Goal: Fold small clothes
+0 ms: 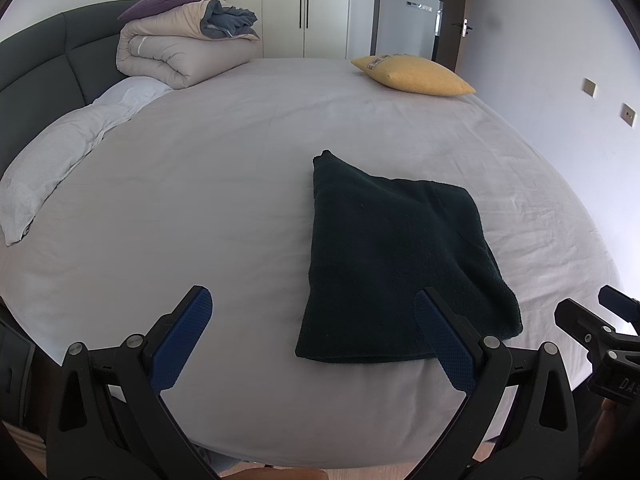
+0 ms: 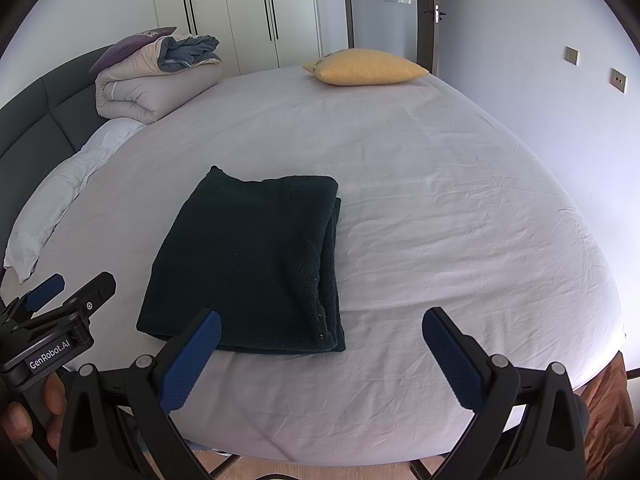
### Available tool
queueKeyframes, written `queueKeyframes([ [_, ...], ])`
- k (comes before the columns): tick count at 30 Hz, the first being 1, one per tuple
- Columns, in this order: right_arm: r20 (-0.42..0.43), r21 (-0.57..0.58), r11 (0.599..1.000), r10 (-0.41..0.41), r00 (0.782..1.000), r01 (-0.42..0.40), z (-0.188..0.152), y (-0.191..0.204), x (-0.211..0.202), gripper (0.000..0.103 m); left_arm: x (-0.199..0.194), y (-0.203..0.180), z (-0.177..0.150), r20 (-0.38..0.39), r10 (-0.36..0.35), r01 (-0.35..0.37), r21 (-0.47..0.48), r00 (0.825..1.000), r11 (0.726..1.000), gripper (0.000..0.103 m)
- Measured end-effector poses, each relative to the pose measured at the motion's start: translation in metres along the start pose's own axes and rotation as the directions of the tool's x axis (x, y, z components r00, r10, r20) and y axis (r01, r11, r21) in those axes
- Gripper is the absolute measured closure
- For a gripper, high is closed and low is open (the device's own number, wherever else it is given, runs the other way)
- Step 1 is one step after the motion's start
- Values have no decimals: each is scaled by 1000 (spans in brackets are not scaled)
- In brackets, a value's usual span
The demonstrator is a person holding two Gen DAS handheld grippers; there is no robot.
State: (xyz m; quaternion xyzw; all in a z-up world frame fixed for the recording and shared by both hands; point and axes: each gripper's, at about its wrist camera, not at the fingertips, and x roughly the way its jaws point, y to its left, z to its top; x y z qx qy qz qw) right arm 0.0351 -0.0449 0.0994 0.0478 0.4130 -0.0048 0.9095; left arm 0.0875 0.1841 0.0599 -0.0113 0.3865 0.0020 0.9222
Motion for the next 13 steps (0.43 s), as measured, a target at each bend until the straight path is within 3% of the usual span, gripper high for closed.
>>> queueKeyframes([
  [13,-7,5,1000,4,1000,-3,-2,-1,2,0,4,-3,0,9,7,-7,21,1000,1000,0],
])
